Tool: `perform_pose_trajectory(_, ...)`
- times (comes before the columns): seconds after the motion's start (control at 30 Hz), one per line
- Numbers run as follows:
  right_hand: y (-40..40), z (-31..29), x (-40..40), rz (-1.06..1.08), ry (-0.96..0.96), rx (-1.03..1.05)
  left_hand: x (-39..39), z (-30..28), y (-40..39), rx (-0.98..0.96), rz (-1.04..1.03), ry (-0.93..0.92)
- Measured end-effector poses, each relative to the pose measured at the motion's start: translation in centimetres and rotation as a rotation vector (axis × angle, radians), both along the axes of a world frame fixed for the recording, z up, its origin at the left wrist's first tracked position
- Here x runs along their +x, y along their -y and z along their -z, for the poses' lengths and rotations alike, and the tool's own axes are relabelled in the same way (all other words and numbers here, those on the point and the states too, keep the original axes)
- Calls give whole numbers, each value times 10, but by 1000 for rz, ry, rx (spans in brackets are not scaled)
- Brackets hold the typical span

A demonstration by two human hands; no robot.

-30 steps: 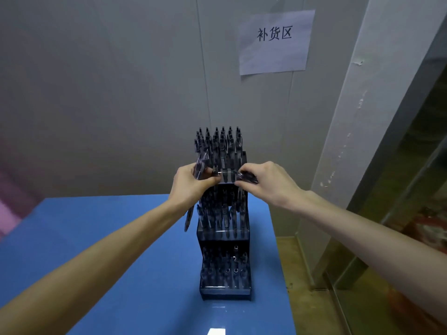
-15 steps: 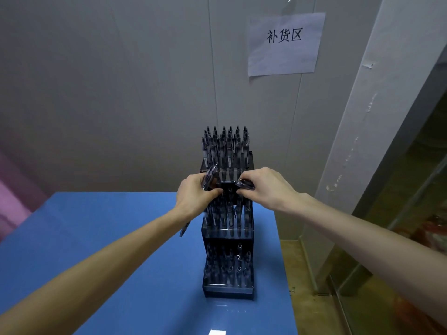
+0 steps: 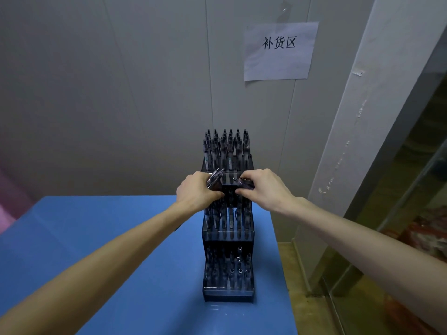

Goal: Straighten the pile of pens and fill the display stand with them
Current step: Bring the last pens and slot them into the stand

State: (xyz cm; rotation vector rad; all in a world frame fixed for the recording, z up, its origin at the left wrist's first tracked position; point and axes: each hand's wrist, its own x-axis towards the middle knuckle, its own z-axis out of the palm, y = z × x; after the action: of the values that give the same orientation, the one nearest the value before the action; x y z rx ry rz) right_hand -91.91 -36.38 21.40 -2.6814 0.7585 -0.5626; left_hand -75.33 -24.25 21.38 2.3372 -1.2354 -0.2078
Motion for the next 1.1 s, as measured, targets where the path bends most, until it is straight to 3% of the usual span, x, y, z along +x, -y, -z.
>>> perform_pose_trajectory(0.23, -1, 6, 5, -3, -151, 2, -7, -5, 11, 142, 72, 140)
perform_pose_trajectory(0.4, 3, 11, 4, -4, -122, 97, 1, -4, 9, 152, 101, 65)
perform_pose_trajectory(0.7, 4, 11, 0, -14, -84, 91, 2, -4, 9, 114, 136, 51)
perform_pose_trajectory(0.9, 3, 11, -9, -23, 170, 172, 4, 1, -3, -102, 166, -60)
perform_pose_trajectory(1.1, 1, 6, -11, 7, 267, 155, -5, -5, -11, -237, 185, -99)
